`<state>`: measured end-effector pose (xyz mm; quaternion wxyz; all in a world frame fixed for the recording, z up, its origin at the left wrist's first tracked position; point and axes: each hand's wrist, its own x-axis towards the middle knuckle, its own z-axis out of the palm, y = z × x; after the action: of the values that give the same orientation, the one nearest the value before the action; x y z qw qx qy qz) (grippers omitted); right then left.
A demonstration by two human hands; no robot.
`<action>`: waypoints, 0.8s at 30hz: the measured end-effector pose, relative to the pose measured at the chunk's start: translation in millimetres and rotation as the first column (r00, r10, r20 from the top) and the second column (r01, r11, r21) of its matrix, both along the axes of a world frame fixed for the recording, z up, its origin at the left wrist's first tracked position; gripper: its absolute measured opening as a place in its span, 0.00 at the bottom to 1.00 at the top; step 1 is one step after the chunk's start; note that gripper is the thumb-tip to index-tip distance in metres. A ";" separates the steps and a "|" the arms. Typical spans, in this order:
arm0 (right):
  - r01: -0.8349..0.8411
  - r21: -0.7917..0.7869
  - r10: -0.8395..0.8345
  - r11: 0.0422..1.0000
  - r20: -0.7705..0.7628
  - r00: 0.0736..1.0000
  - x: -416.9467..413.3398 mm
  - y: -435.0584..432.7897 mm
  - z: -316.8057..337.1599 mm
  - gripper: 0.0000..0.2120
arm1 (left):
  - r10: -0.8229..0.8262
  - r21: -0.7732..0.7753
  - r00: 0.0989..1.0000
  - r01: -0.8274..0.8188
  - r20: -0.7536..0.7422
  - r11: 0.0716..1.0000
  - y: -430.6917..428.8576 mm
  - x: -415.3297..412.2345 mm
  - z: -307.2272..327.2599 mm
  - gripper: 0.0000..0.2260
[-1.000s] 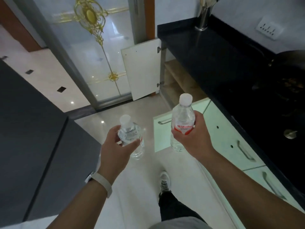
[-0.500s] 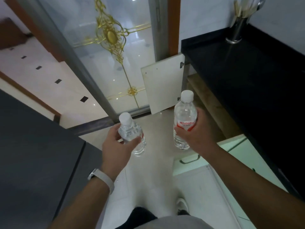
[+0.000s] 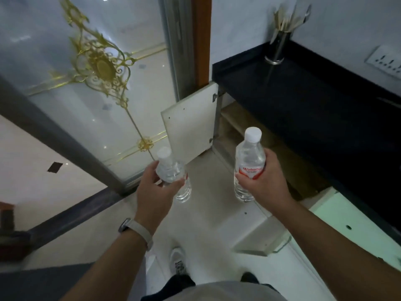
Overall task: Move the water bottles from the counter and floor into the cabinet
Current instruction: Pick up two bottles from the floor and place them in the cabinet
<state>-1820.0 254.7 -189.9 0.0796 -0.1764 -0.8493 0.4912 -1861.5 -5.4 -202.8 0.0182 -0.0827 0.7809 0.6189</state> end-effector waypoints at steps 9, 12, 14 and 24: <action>0.216 0.093 -0.220 0.972 0.044 0.974 -29.5 -24.0 4.8 0.36 | -0.204 0.009 0.979 0.204 -0.015 0.979 13.6 -114.4 -8.1 0.26; 0.265 0.110 -0.272 0.958 0.057 0.961 -40.2 -15.9 3.6 0.35 | -0.282 0.031 0.959 0.281 0.031 0.959 36.8 -138.4 -15.5 0.26; 0.293 0.111 -0.304 0.950 0.091 0.948 -50.2 -7.3 -2.5 0.36 | -0.317 0.040 0.947 0.315 0.053 0.948 54.7 -151.9 -21.0 0.26; 0.375 -0.091 -0.357 0.923 0.163 0.920 -139.0 51.0 -58.2 0.35 | -0.408 -0.146 0.902 0.426 0.143 0.893 113.0 -238.2 -32.1 0.28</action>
<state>-1959.1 305.7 -248.1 0.0982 -0.3716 -0.7734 0.5041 -2099.7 107.6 -234.9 0.1858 0.0521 0.8290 0.5249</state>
